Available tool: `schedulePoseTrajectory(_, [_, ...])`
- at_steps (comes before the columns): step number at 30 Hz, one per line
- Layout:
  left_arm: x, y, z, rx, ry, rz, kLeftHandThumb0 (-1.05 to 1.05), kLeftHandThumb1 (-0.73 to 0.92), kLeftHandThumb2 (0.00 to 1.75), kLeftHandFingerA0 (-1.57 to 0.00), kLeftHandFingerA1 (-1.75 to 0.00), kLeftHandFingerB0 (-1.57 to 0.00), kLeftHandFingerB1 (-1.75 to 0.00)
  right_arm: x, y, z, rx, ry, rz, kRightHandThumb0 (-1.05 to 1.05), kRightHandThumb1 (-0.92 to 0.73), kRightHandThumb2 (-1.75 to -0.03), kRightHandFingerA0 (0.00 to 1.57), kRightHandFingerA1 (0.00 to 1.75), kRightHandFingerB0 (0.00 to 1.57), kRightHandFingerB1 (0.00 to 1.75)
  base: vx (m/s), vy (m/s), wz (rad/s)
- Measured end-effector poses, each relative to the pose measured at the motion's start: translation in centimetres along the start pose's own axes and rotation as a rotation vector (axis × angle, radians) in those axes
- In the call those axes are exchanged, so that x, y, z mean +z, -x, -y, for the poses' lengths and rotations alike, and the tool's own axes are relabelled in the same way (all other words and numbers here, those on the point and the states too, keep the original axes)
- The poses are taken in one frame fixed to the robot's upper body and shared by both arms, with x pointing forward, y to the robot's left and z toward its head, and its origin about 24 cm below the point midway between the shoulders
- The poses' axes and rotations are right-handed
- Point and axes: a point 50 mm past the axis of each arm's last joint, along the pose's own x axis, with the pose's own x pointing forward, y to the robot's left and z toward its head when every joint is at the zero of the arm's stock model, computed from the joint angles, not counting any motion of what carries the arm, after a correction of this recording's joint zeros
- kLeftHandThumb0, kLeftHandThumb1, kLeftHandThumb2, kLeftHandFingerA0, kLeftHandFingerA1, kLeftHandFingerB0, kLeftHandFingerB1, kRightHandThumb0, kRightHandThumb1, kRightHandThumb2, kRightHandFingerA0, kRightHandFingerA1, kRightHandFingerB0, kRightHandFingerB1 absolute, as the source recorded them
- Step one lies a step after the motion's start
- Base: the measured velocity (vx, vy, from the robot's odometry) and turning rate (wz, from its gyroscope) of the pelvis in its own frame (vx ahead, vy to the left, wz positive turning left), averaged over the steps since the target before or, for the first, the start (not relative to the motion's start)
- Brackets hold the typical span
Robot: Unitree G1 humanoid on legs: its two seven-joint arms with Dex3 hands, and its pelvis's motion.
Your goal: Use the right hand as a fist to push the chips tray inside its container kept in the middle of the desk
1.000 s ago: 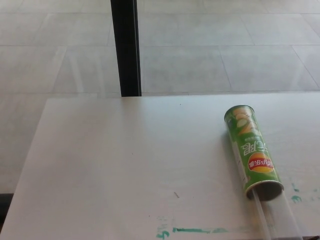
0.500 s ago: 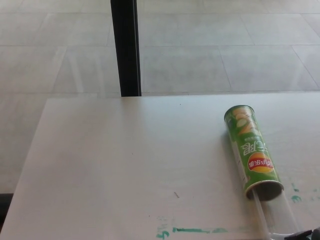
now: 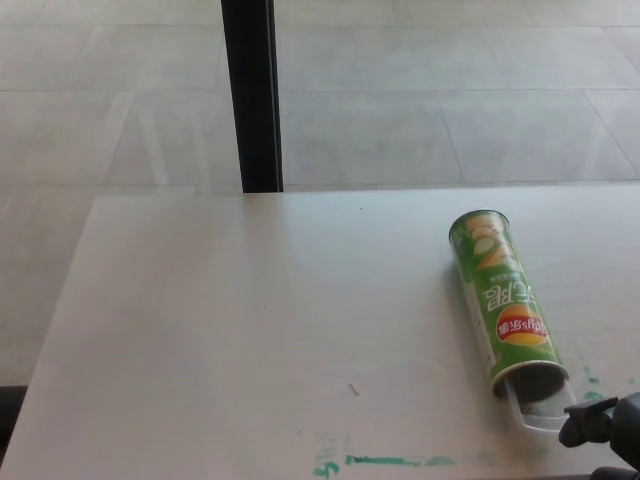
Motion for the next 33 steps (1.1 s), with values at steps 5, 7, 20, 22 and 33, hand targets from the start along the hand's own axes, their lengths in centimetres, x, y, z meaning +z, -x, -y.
schedulePoseTrajectory(5, [0.0,0.0,0.0,0.001,0.001,0.004,-0.66,0.61,0.97,-0.44,-0.62,-0.35,-0.54,-0.1,-0.7,0.2,-0.015,-0.009,-0.006,-0.62,-0.78,-0.64,0.84,1.12,0.57,0.44,0.0,0.0,0.0])
schedulePoseTrajectory(7, [0.0,0.0,0.0,0.001,0.0,0.004,-0.67,0.62,0.98,-0.43,-0.61,-0.33,-0.54,-0.2,-0.9,0.0,-0.008,-0.012,-0.008,-0.62,-0.78,-0.64,0.84,1.13,0.57,0.44,0.0,0.0,0.0])
schedulePoseTrajectory(20, [0.1,0.0,0.0,-0.005,0.0,0.008,-0.65,0.79,0.63,-0.5,-0.56,-0.39,-0.42,-0.5,-4.0,-0.6,0.002,0.002,-0.041,-0.63,-0.79,-0.64,0.8,1.22,0.47,0.39,0.0,0.0,0.0])
schedulePoseTrajectory(22, [0.0,0.0,0.0,-0.006,0.0,0.009,-0.65,0.79,0.63,-0.51,-0.55,-0.4,-0.42,-0.7,-4.5,-0.8,0.011,0.012,-0.057,-0.64,-0.8,-0.64,0.81,1.22,0.47,0.39,0.0,0.0,0.0])
schedulePoseTrajectory(33, [-0.1,0.1,0.0,-0.007,-0.014,0.004,-0.65,0.76,0.62,-0.51,-0.52,-0.43,-0.42,-1.4,-3.9,-1.2,-0.002,0.016,-0.081,-0.59,-0.77,-0.63,0.92,0.93,0.52,0.42,0.0,0.0,0.0])
